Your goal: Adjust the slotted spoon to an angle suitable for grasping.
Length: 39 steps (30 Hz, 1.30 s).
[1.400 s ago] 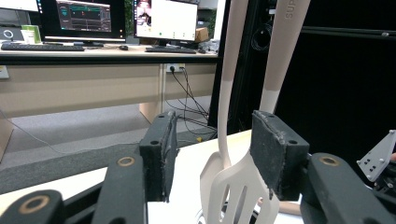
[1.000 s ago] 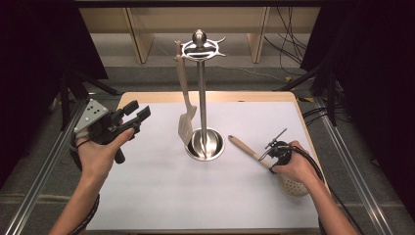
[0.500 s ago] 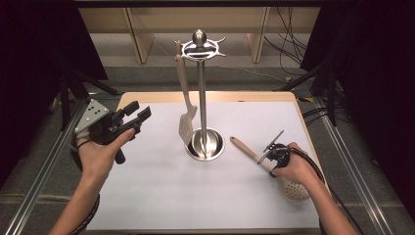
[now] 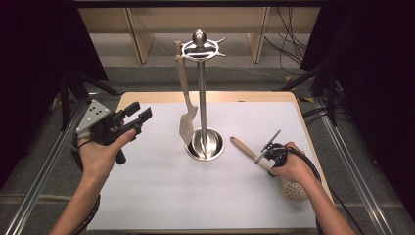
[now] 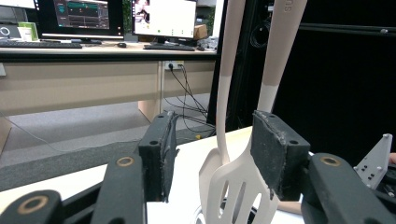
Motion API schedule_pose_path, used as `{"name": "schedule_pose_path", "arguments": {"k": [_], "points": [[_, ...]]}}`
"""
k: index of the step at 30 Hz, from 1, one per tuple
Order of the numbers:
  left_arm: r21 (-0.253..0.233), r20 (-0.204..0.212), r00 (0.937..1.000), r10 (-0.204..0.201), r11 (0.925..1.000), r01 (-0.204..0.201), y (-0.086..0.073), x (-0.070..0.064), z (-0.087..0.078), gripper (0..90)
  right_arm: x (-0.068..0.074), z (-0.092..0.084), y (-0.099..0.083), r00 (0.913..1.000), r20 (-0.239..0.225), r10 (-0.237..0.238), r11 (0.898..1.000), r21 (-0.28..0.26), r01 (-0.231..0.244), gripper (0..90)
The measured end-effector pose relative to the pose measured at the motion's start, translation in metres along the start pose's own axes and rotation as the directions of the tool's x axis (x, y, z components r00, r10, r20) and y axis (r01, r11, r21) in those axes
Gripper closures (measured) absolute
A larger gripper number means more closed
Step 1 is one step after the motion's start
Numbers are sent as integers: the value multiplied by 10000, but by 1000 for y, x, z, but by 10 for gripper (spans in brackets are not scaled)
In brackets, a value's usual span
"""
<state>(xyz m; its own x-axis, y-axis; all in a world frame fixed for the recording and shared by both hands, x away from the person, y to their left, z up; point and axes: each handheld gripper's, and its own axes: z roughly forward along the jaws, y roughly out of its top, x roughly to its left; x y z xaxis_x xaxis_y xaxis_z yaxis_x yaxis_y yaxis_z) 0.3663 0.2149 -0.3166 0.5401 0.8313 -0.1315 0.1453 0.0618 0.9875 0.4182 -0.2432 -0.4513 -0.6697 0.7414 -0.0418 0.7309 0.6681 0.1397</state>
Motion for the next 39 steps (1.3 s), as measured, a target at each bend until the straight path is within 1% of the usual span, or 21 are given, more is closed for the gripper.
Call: {"name": "schedule_pose_path", "arguments": {"k": [2, 3, 5, 7, 8, 14, 15, 16, 18, 19, 21, 23, 24, 27, 31, 32, 33, 36, 37, 38, 39], "points": [[24, 4, 10000, 1, 10000, -1, 0, 0, 0, 496, 0, 0, 0, 10000, 22, 97, 10000, -4, -97, 789], [24, 7, 10000, -8, 10000, 8, 0, 0, 0, 495, 0, -1, -1, 10000, 54, -11, 10000, -17, 11, 790], [29, 4, 10000, -7, 10000, 7, 0, 1, 0, 496, 0, -1, -2, 10000, 67, -19, 9999, -102, 20, 790], [35, 7, 10000, -7, 10000, 7, -1, 0, 0, 495, 2, -2, -4, 9998, 36, 193, 9996, -200, -193, 791], [41, 4, 10000, -4, 10000, 4, 0, 0, 0, 495, 1, -2, -5, 9999, 44, 155, 9991, -386, -153, 791], [65, 26, 10000, -10, 10000, 10, -1, 0, 1, 493, 2, -4, -16, 9991, -161, 403, 9932, -1083, -419, 792], [66, 24, 10000, -15, 10000, 15, -1, 0, 1, 493, 2, -5, -17, 9995, -99, 309, 9913, -1279, -319, 792], [67, 21, 10000, -13, 10000, 13, -1, 0, 1, 493, 2, -7, -19, 9987, -199, 462, 9899, -1329, -484, 792], [61, 9, 10000, -7, 10000, 7, -1, 0, 1, 493, 3, -10, -22, 9977, -157, 657, 9868, -1475, -673, 792], [55, 6, 10000, -10, 10000, 10, -1, 0, 1, 493, 3, -10, -24, 9979, -62, 641, 9856, -1565, -643, 792], [44, 3, 10000, -25, 10000, 25, -1, 0, 1, 492, 2, -10, -26, 9975, -205, 682, 9837, -1655, -707, 792], [49, 13, 10000, -20, 10000, 19, -1, 0, 1, 492, 2, -8, -26, 9978, -183, 641, 9863, -1514, -662, 792], [46, 18, 10000, -14, 10000, 14, -1, 0, 1, 492, 1, -7, -25, 9986, -102, 523, 9896, -1340, -532, 791], [36, 11, 10000, -36, 10000, 36, -1, 0, 1, 492, 2, -3, -22, 9992, -192, 358, 9953, -897, -374, 790], [75, 16, 10000, -29, 10000, 29, -2, 1, 1, 491, 2, -4, -16, 9998, -110, 150, 9987, -491, -155, 781], [86, 19, 10000, -31, 10000, 31, -2, 1, 1, 491, 2, -4, -14, 9995, -171, 248, 9992, -316, -253, 772], [83, 19, 10000, -40, 10000, 40, -2, 1, 1, 491, 1, -4, -12, 9998, -180, 127, 9997, -226, -131, 758], [45, 7, 10000, -40, 10000, 40, -1, 1, 0, 491, 0, -5, -5, 9998, -198, 100, 9998, -169, -103, 733], [35, 4, 10000, -45, 10000, 45, -1, 1, 0, 491, -1, -3, -4, 9998, -191, -39, 9997, -255, 34, 730], [24, 8, 10000, -54, 10000, 54, -1, 1, 0, 491, -1, -4, -2, 9997, -262, 16, 9998, -181, -21, 728], [26, 6, 10000, -55, 10000, 55, -1, 1, 0, 491, -2, -2, -1, 9998, -204, -73, 9996, -256, 68, 728]]}}
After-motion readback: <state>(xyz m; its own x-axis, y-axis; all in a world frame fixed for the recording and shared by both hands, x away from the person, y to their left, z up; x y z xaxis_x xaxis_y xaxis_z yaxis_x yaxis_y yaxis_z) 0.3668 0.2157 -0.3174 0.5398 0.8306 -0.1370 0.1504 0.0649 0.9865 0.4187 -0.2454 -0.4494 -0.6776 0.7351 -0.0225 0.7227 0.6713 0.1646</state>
